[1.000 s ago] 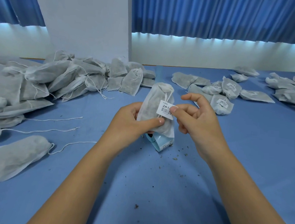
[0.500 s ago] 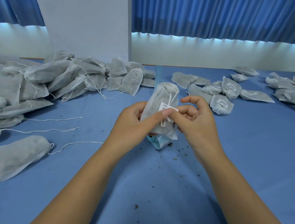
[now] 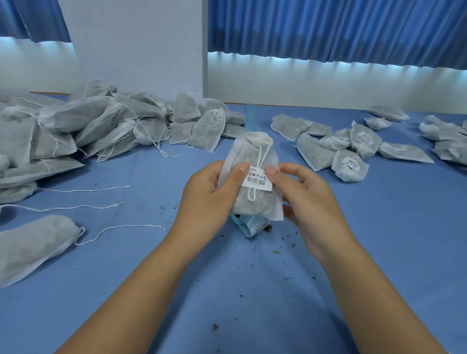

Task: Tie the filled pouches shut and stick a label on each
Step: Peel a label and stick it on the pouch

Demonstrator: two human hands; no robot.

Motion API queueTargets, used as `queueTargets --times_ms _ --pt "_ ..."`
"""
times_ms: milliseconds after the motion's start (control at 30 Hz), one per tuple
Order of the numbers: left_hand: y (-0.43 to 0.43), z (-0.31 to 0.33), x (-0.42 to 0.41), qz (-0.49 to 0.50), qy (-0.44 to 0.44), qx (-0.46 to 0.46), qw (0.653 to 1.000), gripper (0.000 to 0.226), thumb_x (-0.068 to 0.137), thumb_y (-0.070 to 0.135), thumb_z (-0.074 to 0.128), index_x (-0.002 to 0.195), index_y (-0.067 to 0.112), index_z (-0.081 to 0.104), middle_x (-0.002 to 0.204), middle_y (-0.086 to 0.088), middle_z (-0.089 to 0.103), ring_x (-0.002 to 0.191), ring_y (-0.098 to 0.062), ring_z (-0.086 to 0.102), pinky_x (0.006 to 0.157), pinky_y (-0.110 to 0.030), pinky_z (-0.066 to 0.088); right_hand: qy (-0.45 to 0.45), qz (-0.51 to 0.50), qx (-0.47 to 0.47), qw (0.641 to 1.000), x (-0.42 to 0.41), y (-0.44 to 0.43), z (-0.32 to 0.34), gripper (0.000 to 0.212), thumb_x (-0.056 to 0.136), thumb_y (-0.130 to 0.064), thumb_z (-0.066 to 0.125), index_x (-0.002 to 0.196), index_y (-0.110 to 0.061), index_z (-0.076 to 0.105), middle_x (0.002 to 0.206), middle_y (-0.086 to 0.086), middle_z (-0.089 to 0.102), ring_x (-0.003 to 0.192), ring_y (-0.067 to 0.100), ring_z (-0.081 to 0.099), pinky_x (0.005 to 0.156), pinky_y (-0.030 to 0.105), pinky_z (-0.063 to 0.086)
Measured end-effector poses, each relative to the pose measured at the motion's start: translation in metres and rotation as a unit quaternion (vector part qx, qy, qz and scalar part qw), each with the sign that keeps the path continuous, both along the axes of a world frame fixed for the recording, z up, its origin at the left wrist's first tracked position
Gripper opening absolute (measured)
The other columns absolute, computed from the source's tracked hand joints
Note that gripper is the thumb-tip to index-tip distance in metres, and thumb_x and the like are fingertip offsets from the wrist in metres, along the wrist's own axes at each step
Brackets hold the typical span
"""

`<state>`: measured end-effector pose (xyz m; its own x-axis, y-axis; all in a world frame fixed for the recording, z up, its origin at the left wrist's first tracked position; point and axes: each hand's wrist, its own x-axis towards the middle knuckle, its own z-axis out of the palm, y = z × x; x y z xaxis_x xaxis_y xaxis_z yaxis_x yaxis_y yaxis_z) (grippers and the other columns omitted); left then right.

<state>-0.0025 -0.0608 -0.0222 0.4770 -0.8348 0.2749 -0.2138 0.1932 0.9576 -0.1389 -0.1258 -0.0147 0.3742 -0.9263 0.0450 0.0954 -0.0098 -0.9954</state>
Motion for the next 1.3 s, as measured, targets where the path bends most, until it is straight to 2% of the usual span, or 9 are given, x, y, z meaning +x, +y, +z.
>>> queueTargets --times_ms 167,267,400,600,767,867,1067,1167,1300 --pt "-0.0006 0.0007 0.0018 -0.055 0.062 0.041 0.996 0.028 0.084 0.046 0.071 0.096 0.021 0.074 0.091 0.001 0.077 0.089 -0.015 0.073 0.087 -0.042 0.059 -0.057 0.021 0.035 0.998 -0.0026 -0.0024 0.0001 0.026 0.089 -0.023 0.070 0.112 -0.013 0.065 0.094 0.006 0.076 0.081 0.020 0.073 0.067 0.030 0.058" --pt "0.0000 0.0023 0.0026 -0.070 0.073 0.054 0.993 0.028 0.081 0.039 0.076 0.102 0.020 0.074 0.097 0.001 0.077 0.095 -0.019 0.073 0.093 -0.049 0.056 -0.061 0.013 0.011 0.998 -0.0033 -0.0029 0.0007 0.027 0.088 -0.022 0.070 0.113 -0.015 0.062 0.092 0.004 0.076 0.082 0.019 0.073 0.070 0.030 0.059" --pt "0.0005 0.0044 0.0023 -0.062 0.119 0.036 0.990 0.024 0.090 0.028 0.071 0.108 0.012 0.072 0.100 -0.006 0.077 0.098 -0.024 0.073 0.095 -0.048 0.056 -0.074 0.066 0.013 0.995 -0.0028 -0.0012 0.0018 0.036 0.086 -0.015 0.072 0.118 -0.013 0.059 0.099 0.009 0.075 0.091 0.024 0.073 0.078 0.031 0.059" --pt "0.0011 0.0042 0.0029 -0.080 0.158 0.034 0.984 0.019 0.094 0.021 0.064 0.107 0.008 0.071 0.098 -0.007 0.077 0.089 -0.018 0.074 0.078 -0.030 0.061 -0.136 0.072 0.056 0.986 -0.0016 -0.0033 0.0014 0.054 0.072 -0.012 0.075 0.122 -0.008 0.057 0.103 0.015 0.074 0.092 0.026 0.072 0.078 0.033 0.059" --pt "0.0011 0.0060 0.0021 -0.073 0.163 0.047 0.983 0.021 0.094 0.021 0.065 0.107 0.007 0.071 0.100 -0.012 0.076 0.095 -0.027 0.073 0.083 -0.038 0.061 -0.126 0.080 0.050 0.988 -0.0002 -0.0044 -0.0021 0.039 0.087 -0.002 0.065 0.124 -0.005 0.055 0.108 0.014 0.072 0.099 0.027 0.070 0.087 0.038 0.057" --pt "0.0004 0.0050 0.0012 -0.041 0.150 0.047 0.987 0.020 0.092 0.024 0.068 0.103 0.008 0.073 0.099 -0.015 0.076 0.099 -0.032 0.072 0.092 -0.051 0.056 -0.080 0.077 0.010 0.994 0.0004 -0.0018 -0.0023 0.034 0.089 -0.010 0.066 0.121 -0.014 0.056 0.103 0.006 0.075 0.095 0.022 0.072 0.085 0.036 0.058" --pt "-0.0044 0.0020 0.0047 0.018 0.179 0.028 0.983 0.014 0.094 0.024 0.067 0.091 0.012 0.073 0.090 -0.007 0.077 0.087 -0.019 0.072 0.086 -0.037 0.060 0.022 0.021 -0.084 0.996 0.0031 0.0016 -0.0019 0.024 0.092 -0.013 0.063 0.100 -0.023 0.043 0.106 0.003 0.064 0.066 0.012 0.064 0.068 0.032 0.057" --pt "-0.0052 0.0016 0.0035 0.024 0.159 0.035 0.986 0.017 0.094 0.026 0.066 0.089 0.011 0.073 0.098 -0.017 0.075 0.094 -0.029 0.072 0.092 -0.047 0.057 0.019 0.069 -0.102 0.992 -0.0008 -0.0003 -0.0009 0.017 0.094 -0.009 0.059 0.091 -0.017 0.045 0.079 0.000 0.065 0.064 0.014 0.064 0.058 0.024 0.051" --pt "-0.0043 -0.0009 0.0044 0.052 0.085 0.049 0.994 0.031 0.093 0.039 0.065 0.082 0.011 0.070 0.071 0.002 0.066 0.060 -0.007 0.060 0.057 -0.024 0.052 0.024 0.104 -0.127 0.986 -0.0055 -0.0052 0.0012 0.017 0.093 -0.001 0.059 0.087 -0.016 0.063 0.073 -0.001 0.065 0.065 0.011 0.062 0.063 0.020 0.051"
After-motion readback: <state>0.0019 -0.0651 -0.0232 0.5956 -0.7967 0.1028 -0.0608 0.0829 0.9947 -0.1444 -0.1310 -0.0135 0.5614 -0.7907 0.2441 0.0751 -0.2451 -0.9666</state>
